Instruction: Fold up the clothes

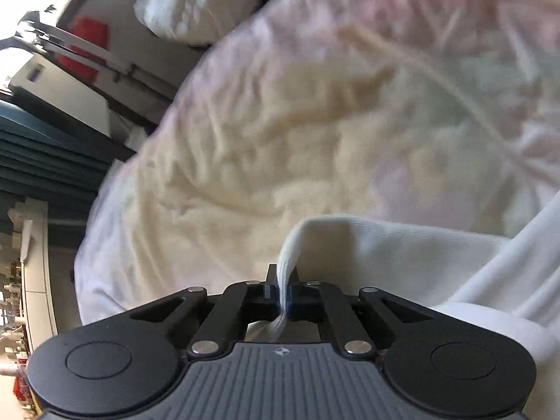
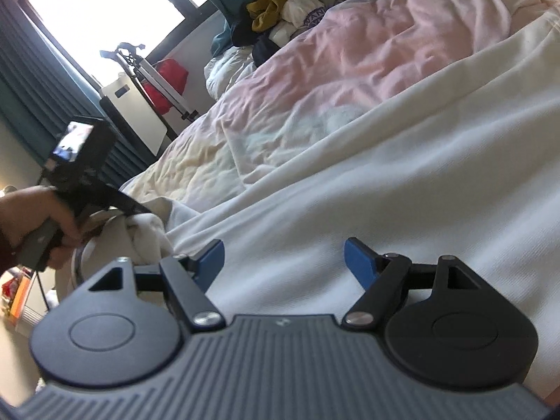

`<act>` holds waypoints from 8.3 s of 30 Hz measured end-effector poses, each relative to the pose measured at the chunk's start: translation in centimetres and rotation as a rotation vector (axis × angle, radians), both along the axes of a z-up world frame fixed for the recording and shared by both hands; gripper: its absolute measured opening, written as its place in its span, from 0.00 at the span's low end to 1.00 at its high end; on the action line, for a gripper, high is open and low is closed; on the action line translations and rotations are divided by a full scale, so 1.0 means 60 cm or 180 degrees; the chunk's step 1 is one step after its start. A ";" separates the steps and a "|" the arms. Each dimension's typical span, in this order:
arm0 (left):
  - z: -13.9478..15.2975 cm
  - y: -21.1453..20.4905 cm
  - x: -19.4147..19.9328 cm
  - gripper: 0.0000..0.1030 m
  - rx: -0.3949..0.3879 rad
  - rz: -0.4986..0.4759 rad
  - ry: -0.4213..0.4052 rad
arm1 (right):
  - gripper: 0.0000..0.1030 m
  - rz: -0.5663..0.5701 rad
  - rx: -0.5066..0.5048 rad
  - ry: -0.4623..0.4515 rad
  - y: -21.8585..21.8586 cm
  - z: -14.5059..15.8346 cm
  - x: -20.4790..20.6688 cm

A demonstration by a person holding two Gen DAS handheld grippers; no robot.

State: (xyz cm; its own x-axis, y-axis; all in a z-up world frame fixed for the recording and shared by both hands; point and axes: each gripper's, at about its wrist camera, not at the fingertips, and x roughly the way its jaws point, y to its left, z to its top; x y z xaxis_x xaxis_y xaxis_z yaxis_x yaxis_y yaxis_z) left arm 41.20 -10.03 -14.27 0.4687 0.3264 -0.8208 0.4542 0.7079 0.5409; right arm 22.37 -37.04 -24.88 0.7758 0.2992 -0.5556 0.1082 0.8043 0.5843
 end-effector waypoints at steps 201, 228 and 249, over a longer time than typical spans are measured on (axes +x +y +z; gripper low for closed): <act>0.113 0.135 -0.261 0.81 -0.1944 -0.0258 -0.1040 | 0.66 -0.0578 -0.0597 0.0004 -0.009 0.043 -0.098; 0.020 -0.081 -0.081 0.11 -0.1574 -0.0644 -0.0593 | 0.66 -0.0761 -0.0025 0.0035 -0.049 -0.007 -0.064; 0.025 -0.066 -0.003 0.50 -0.1750 0.0210 -0.0815 | 0.66 -0.0817 0.0063 0.0009 -0.060 -0.016 -0.056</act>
State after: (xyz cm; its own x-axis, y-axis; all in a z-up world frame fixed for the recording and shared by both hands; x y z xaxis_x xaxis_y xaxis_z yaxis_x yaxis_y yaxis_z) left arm 41.02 -13.98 -12.77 0.6667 -0.0782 -0.7412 0.3037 0.9367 0.1743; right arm 19.00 -40.66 -25.86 0.8261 0.1033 -0.5540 0.3092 0.7387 0.5989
